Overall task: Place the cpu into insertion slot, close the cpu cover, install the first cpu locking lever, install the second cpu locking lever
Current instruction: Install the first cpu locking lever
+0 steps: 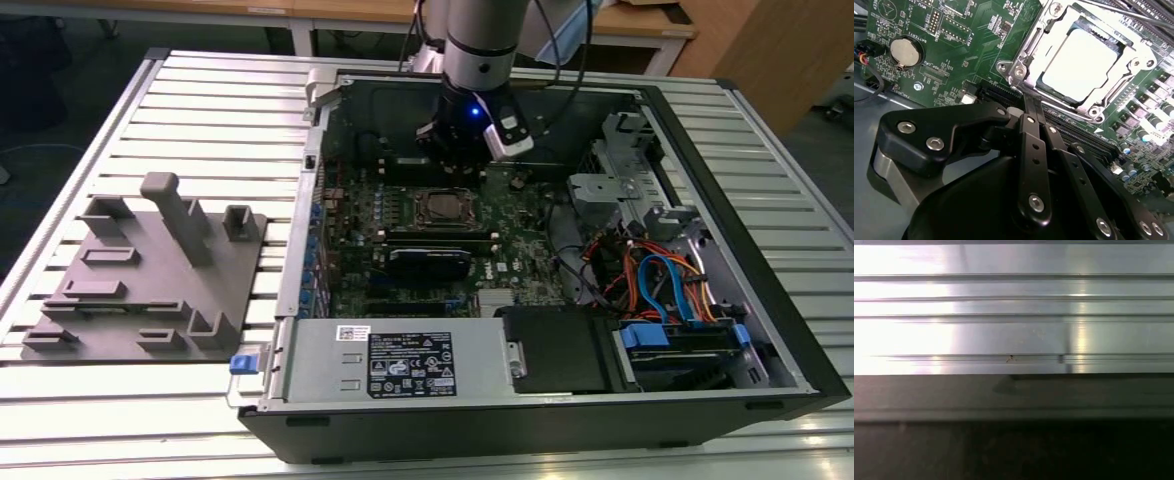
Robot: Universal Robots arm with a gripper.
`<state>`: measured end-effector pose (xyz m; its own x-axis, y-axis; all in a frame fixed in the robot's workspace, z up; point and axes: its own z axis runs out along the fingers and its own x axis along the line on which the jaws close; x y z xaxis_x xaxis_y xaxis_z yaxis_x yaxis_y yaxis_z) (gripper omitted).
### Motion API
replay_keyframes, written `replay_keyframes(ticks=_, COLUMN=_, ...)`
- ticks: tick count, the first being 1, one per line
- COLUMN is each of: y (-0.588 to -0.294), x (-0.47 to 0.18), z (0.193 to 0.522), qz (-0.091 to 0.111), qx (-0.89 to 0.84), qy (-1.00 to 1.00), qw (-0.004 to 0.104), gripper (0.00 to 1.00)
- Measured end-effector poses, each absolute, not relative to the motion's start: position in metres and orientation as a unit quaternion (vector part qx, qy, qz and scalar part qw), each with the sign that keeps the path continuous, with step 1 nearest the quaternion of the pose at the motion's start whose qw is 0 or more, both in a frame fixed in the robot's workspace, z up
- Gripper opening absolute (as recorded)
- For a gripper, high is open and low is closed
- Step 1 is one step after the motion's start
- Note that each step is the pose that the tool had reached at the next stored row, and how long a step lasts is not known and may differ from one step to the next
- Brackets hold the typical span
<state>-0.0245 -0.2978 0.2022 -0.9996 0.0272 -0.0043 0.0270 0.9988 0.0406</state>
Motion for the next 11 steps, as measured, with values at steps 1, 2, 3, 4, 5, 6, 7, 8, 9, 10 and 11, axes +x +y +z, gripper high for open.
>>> replay_keyframes(ticks=1, y=-0.2978, x=-0.0245, z=0.2030, qz=0.020, qx=0.014, qy=1.000, qw=0.002, gripper=0.10)
replay_keyframes(ticks=2, y=-0.2978, x=-0.0245, z=0.2034, qz=0.020, qx=0.014, qy=1.000, qw=0.002, gripper=0.10)
replay_keyframes(ticks=3, y=-0.2978, x=-0.0245, z=0.2034, qz=0.020, qx=0.014, qy=1.000, qw=0.002, gripper=0.10)
replay_keyframes(ticks=4, y=-0.2977, x=-0.0245, z=0.2034, qz=0.020, qx=0.013, qy=1.000, qw=0.003, gripper=0.10)
replay_keyframes(ticks=5, y=-0.2978, x=-0.0245, z=0.2034, qz=0.018, qx=0.013, qy=1.000, qw=0.002, gripper=0.10)
replay_keyframes(ticks=6, y=-0.2981, x=-0.0245, z=0.2035, qz=0.015, qx=0.013, qy=1.000, qw=0.002, gripper=0.10)
replay_keyframes(ticks=7, y=-0.2987, x=-0.0245, z=0.2035, qz=0.012, qx=0.013, qy=1.000, qw=0.003, gripper=0.10)
replay_keyframes(ticks=8, y=-0.2994, x=-0.0245, z=0.2035, qz=0.010, qx=0.013, qy=1.000, qw=0.003, gripper=0.10)
replay_keyframes(ticks=9, y=-0.3002, x=-0.0246, z=0.2035, qz=0.007, qx=0.013, qy=1.000, qw=0.003, gripper=0.10)
replay_keyframes(ticks=10, y=-0.3006, x=-0.0246, z=0.2035, qz=0.006, qx=0.013, qy=1.000, qw=0.003, gripper=0.10)
replay_keyframes(ticks=11, y=-0.3007, x=-0.0246, z=0.2035, qz=0.006, qx=0.014, qy=1.000, qw=0.003, gripper=0.10)
